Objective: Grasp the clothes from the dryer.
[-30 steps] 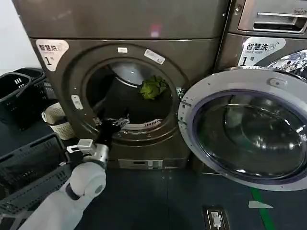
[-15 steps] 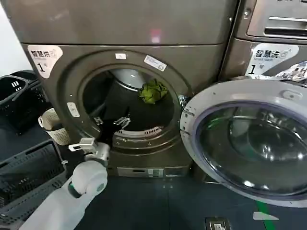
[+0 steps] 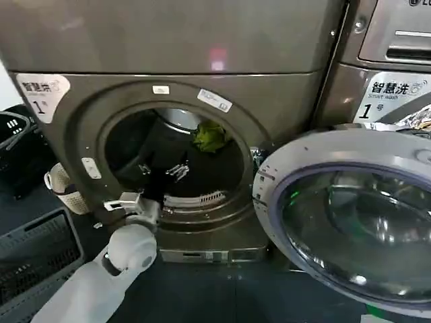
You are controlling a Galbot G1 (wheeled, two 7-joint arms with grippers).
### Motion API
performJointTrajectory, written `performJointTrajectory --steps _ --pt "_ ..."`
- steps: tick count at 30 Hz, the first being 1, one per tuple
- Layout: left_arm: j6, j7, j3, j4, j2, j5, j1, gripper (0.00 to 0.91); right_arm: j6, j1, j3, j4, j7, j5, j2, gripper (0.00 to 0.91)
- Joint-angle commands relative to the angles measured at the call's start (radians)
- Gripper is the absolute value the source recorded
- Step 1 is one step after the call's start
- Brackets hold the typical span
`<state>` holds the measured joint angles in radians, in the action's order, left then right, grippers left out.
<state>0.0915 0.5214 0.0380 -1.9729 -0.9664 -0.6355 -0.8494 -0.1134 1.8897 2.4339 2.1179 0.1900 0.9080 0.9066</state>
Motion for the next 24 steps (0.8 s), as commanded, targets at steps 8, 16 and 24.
performJointTrajectory --steps 8,16,24 --pt "0.0 0.001 -0.001 0.0 0.002 0.001 0.004 0.907 0.001 -0.001 0.003 -0.003 0.001 0.0 0.0 0.907" --pt "0.0 0.0 0.0 -0.002 0.001 0.004 0.002 0.907 0.005 0.001 0.004 -0.001 0.003 0.0 0.001 0.907" --pt "0.0 0.0 -0.004 0.015 -0.003 0.007 0.014 0.907 -0.001 0.002 0.01 -0.001 0.017 -0.007 0.002 0.907"
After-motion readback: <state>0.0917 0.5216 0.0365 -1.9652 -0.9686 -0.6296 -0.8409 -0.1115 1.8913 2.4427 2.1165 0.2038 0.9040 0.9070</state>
